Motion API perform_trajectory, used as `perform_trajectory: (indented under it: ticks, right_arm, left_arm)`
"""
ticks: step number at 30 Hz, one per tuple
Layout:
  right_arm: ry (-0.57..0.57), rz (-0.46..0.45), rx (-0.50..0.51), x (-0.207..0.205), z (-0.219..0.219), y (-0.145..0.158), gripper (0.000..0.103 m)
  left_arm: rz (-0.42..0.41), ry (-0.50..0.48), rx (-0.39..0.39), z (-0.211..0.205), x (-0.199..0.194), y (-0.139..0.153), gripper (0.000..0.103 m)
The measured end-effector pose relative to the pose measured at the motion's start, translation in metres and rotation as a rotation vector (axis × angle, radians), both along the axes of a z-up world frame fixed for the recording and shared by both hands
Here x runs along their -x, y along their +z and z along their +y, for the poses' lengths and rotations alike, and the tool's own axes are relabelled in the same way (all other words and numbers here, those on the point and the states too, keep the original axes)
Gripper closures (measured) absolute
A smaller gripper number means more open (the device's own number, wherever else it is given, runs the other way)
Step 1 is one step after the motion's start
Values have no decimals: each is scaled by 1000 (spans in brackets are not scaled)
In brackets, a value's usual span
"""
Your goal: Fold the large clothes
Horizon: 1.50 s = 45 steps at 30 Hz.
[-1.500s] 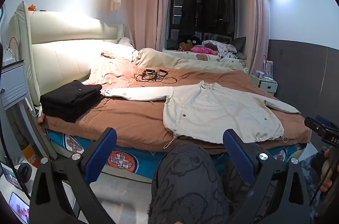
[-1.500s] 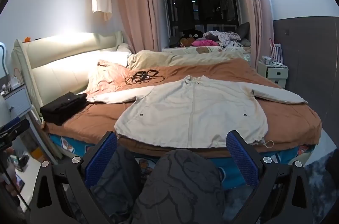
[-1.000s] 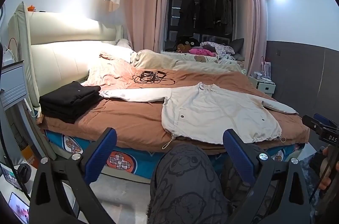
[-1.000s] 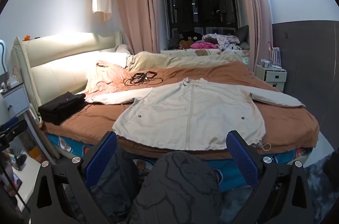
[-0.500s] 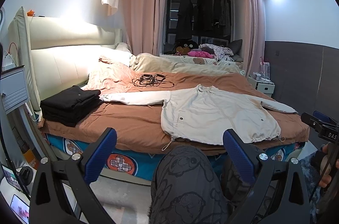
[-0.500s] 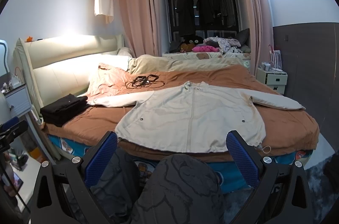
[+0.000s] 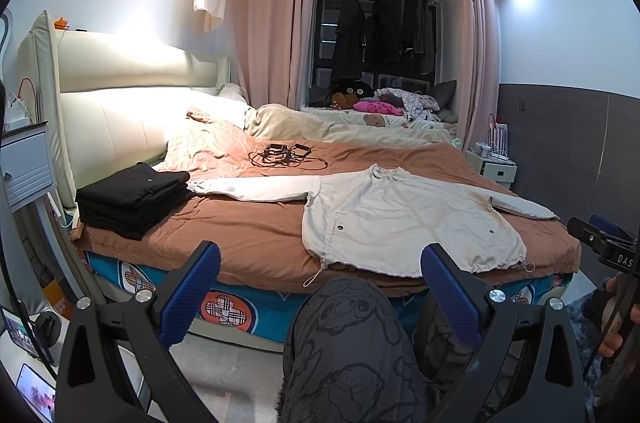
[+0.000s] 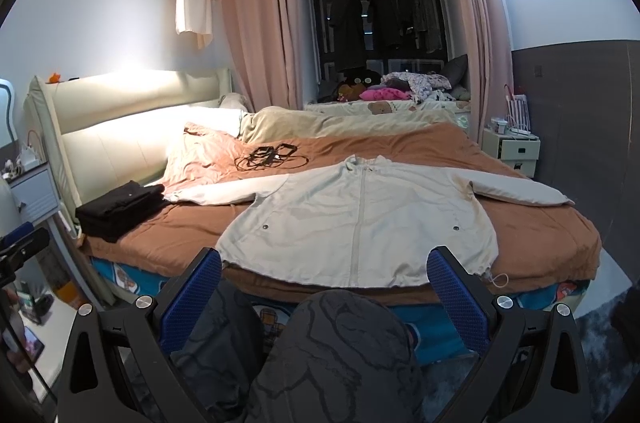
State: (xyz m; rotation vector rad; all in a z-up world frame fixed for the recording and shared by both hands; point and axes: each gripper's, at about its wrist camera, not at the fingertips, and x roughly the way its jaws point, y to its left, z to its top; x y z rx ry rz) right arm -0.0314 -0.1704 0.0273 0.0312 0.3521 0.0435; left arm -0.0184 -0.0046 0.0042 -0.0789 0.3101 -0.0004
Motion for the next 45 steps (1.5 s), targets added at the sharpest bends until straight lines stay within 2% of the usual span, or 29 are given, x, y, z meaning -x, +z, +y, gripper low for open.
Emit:
perform_trajectory:
  ticks: [30,45]
  right_arm:
    - [-10,-2,-2,1,-5,-1,0]
    - [-22,35,-10,-35,-12,-7,0]
  left_arm:
    - [6,-2,-1,-6,-1,-3,1]
    - [44,6,16,-2,-36,-10,1]
